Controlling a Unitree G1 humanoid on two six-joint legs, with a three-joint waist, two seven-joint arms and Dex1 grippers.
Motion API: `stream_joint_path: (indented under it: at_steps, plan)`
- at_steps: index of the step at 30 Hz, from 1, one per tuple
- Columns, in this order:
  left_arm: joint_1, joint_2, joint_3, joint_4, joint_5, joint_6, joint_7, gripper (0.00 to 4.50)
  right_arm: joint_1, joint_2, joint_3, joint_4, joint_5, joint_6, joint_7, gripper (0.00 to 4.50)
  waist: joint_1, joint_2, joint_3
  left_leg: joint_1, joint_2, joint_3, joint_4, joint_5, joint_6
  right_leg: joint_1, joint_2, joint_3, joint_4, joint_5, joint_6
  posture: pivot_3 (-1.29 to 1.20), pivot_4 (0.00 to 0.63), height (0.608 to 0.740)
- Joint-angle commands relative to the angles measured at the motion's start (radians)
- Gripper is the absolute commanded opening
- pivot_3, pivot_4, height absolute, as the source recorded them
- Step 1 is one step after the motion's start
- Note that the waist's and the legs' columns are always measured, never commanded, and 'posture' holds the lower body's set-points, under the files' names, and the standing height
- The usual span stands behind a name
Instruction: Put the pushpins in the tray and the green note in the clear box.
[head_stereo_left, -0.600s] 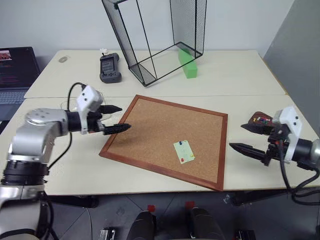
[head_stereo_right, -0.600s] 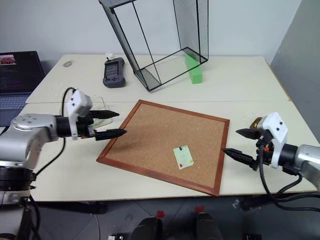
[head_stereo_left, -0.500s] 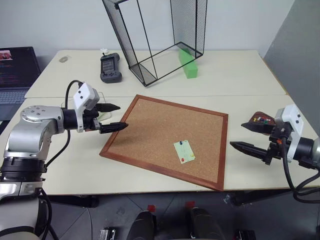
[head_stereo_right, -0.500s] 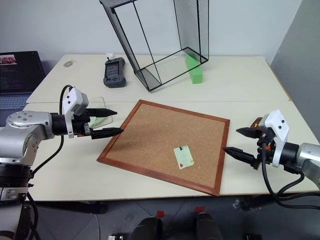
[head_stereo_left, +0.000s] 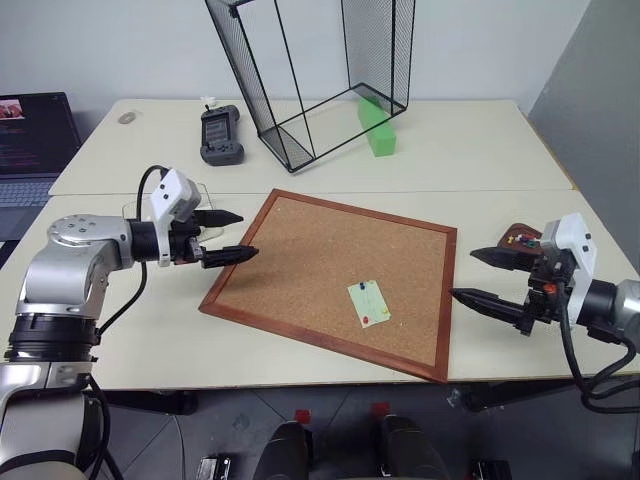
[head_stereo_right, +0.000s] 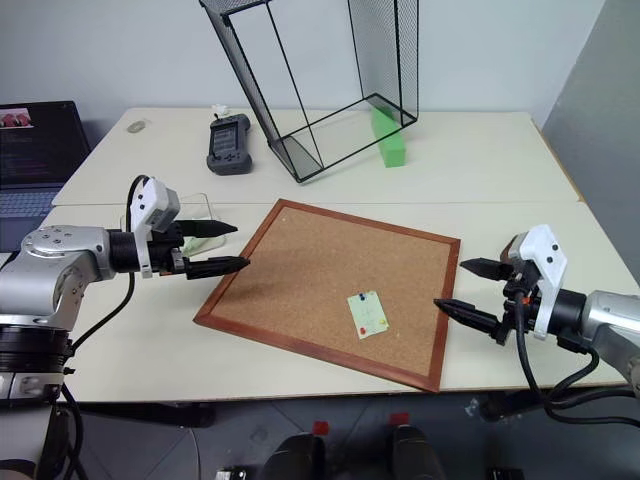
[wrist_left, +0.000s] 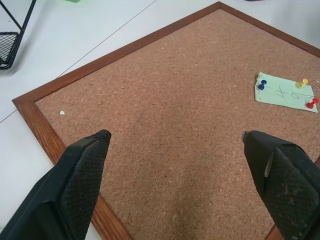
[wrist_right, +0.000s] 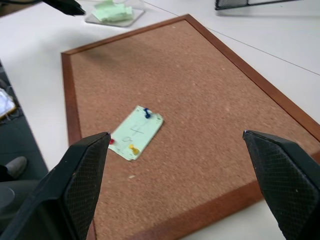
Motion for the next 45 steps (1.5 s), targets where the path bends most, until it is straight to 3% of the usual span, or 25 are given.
stream_joint_path:
  at_steps: [1, 17, 35, 38, 45]
  plan:
    - [-0.005, 0.005, 0.023, -0.039, -0.028, 0.002, -0.031, 4.47, -0.001, -0.008, -0.009, -0.035, 0.025, -0.017, 0.006, 4.5, 0.0, 0.0, 0.0, 0.0, 0.0, 0.0, 0.0, 0.0, 0.0, 0.0, 0.0, 0.0, 0.0, 0.0, 0.0, 0.0, 0.15, 0.74]
    - [0.004, -0.037, -0.041, -0.133, -0.029, 0.01, -0.065, 4.47, 0.019, 0.017, 0.095, -0.045, -0.025, -0.097, -0.008, 4.5, 0.0, 0.0, 0.0, 0.0, 0.0, 0.0, 0.0, 0.0, 0.0, 0.0, 0.0, 0.0, 0.0, 0.0, 0.0, 0.0, 0.15, 0.74]
    - [-0.031, -0.111, -0.091, -0.089, 0.019, -0.071, -0.052, 1.46, -0.018, 0.054, 0.184, -0.047, -0.07, -0.138, -0.028, 4.5, 0.0, 0.0, 0.0, 0.0, 0.0, 0.0, 0.001, 0.0, 0.0, 0.0, 0.0, 0.0, 0.0, 0.0, 0.0, 0.0, 0.15, 0.74]
    - [-0.024, -0.111, -0.088, -0.092, 0.007, -0.051, -0.065, 1.75, -0.029, 0.063, 0.186, -0.045, -0.055, -0.128, -0.035, 4.5, 0.0, 0.0, 0.0, 0.0, 0.0, 0.0, 0.001, 0.0, 0.0, 0.0, 0.0, 0.0, 0.0, 0.0, 0.0, 0.0, 0.15, 0.74]
    - [-0.03, -0.112, -0.086, -0.082, 0.009, -0.051, -0.077, 3.06, -0.04, 0.066, 0.203, -0.041, -0.068, -0.131, -0.033, 4.5, 0.0, 0.0, 0.0, 0.0, 0.0, -0.001, 0.001, 0.0, 0.0, 0.0, 0.0, 0.0, 0.0, 0.0, 0.0, 0.0, 0.15, 0.74]
